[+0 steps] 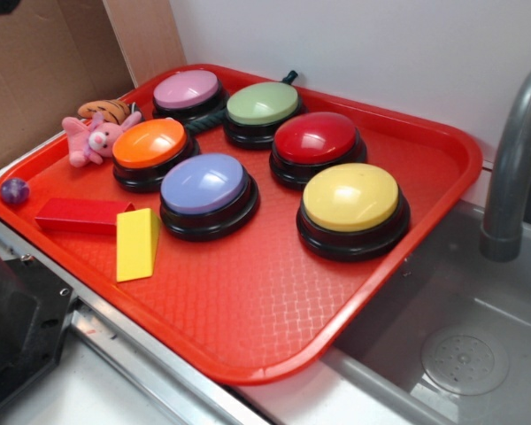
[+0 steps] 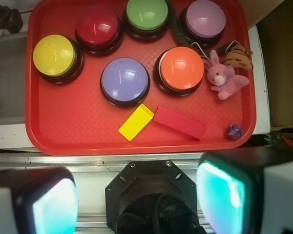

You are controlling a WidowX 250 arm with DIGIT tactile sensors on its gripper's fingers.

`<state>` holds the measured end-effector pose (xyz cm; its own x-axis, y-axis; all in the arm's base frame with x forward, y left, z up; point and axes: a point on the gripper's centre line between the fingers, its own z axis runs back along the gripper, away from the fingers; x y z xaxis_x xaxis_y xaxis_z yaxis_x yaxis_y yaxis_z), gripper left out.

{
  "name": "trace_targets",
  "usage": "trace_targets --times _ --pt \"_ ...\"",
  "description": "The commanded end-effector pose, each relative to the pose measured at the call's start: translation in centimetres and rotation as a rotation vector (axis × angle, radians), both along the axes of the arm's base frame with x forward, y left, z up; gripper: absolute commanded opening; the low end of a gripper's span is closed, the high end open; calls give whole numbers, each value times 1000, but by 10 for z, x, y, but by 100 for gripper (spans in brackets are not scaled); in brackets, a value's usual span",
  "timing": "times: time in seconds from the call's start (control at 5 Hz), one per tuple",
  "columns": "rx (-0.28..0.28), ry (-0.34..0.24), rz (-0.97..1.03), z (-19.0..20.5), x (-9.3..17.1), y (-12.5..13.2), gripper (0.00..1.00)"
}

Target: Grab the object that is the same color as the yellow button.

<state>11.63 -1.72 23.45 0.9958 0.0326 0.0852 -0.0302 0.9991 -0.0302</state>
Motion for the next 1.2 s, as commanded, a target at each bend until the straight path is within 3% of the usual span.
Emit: trace_targets --times 0.0,0.4,0.8,1.0 --pt "0 0 0 0 0 0 100" --pt "-38 -9 109 -60 12 -9 100" --pt "-73 41 234 -121 27 -3 100" --pt "-50 85 255 -149 36 0 100"
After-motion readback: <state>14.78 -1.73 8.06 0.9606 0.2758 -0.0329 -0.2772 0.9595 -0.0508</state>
